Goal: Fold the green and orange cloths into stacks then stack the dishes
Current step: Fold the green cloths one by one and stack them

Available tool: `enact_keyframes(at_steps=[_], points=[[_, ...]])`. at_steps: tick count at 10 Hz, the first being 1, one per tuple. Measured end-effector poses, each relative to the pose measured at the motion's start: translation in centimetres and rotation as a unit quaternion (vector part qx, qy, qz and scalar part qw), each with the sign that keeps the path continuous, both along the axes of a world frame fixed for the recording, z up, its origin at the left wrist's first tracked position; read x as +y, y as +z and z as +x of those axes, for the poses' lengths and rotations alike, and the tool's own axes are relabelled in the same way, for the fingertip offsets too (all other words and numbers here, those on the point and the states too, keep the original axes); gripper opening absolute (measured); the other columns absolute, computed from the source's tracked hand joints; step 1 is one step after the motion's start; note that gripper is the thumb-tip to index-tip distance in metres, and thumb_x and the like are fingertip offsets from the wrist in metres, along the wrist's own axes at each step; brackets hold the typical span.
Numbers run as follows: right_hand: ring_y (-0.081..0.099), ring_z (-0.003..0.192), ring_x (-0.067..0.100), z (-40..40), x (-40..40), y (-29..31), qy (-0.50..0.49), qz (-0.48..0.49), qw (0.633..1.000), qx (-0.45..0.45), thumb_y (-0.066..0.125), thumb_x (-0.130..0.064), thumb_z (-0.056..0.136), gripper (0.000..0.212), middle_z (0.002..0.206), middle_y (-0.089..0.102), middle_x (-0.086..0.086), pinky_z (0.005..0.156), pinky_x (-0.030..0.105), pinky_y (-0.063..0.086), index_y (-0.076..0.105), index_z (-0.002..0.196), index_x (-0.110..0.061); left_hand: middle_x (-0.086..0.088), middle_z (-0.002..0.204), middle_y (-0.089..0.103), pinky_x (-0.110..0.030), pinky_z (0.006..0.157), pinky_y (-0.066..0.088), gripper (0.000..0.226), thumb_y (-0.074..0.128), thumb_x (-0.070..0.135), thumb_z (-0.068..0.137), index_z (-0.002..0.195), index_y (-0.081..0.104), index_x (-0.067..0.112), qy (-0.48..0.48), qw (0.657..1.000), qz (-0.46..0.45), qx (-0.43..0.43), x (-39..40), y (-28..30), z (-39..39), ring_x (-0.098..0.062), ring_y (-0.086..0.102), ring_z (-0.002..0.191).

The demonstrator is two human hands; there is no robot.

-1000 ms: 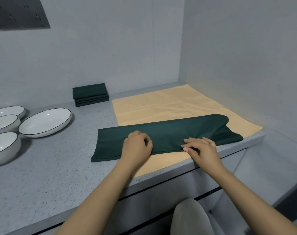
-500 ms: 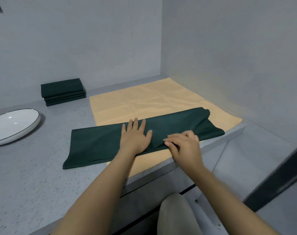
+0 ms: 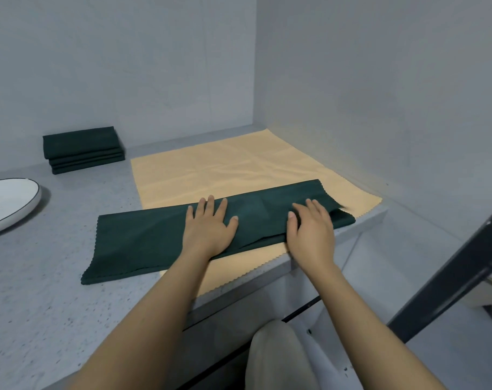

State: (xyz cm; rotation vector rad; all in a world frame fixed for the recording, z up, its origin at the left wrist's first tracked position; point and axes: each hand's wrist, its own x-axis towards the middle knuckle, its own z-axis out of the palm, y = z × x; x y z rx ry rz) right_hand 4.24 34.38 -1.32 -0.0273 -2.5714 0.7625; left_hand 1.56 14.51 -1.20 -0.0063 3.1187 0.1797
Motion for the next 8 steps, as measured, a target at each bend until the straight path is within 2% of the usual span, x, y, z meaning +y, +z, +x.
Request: enact_keyframes(at_steps=[2,4,5,6,7,8], points=[[0.020,0.143,0.022,0.6,1.7,-1.1,-0.028,0.060,0.994,-0.089,0.037,-0.031,0.099,0.049,0.150,0.035,0.012,0.118,0.035,0.015,0.043,0.139,-0.005,-0.002,0.160,-0.007,-0.043,0.119,-0.004,0.063,0.010,0.056,0.097,0.152,-0.001,0.029,0.002,1.000,-0.003,-0.006,0.0,0.1,0.0,-0.020,-0.008,0.147],[0.017,0.144,0.021,0.4,1.9,-1.0,-0.041,0.117,0.985,-0.116,0.030,-0.038,0.099,0.051,0.153,0.030,0.008,0.119,0.036,0.004,0.037,0.144,-0.014,-0.003,0.160,-0.008,-0.045,0.119,-0.004,0.063,0.010,0.057,0.097,0.152,-0.003,0.029,0.001,1.000,-0.010,-0.016,0.0,0.3,0.0,-0.022,-0.008,0.147],[0.025,0.137,0.025,0.5,2.0,-0.9,-0.069,0.159,0.979,-0.106,0.028,-0.043,0.097,0.051,0.149,0.038,0.004,0.110,0.037,0.009,0.043,0.141,-0.020,-0.003,0.160,-0.008,-0.045,0.119,-0.004,0.063,0.010,0.057,0.097,0.152,-0.003,0.029,0.002,1.000,-0.013,-0.013,0.1,0.4,0.0,-0.022,-0.008,0.147],[0.033,0.125,0.024,0.5,2.0,-0.5,-0.081,0.171,0.978,-0.086,0.031,-0.042,0.095,0.049,0.139,0.048,0.001,0.095,0.035,0.013,0.053,0.133,-0.020,-0.003,0.160,-0.007,-0.045,0.119,-0.004,0.063,0.010,0.057,0.097,0.152,-0.002,0.029,-0.002,1.000,-0.011,-0.011,0.2,0.3,0.1,-0.022,-0.008,0.147],[0.034,0.120,0.023,0.3,1.4,0.0,-0.073,0.174,0.979,-0.076,0.038,-0.033,0.094,0.041,0.135,0.052,-0.002,0.091,0.033,0.013,0.058,0.126,-0.019,-0.003,0.160,-0.007,-0.044,0.119,-0.004,0.063,0.010,0.057,0.097,0.152,-0.002,0.029,-0.002,1.000,-0.012,-0.009,0.3,0.3,0.1,-0.022,-0.008,0.147],[0.036,0.118,0.022,-0.3,-0.1,0.9,-0.035,0.186,0.980,-0.063,0.038,-0.030,0.093,0.038,0.129,0.055,-0.002,0.094,0.034,0.012,0.060,0.123,-0.020,-0.003,0.160,-0.007,-0.044,0.119,-0.004,0.063,0.010,0.057,0.097,0.152,-0.003,0.029,-0.002,1.000,-0.010,-0.012,0.4,0.2,0.1,-0.021,-0.008,0.147]])
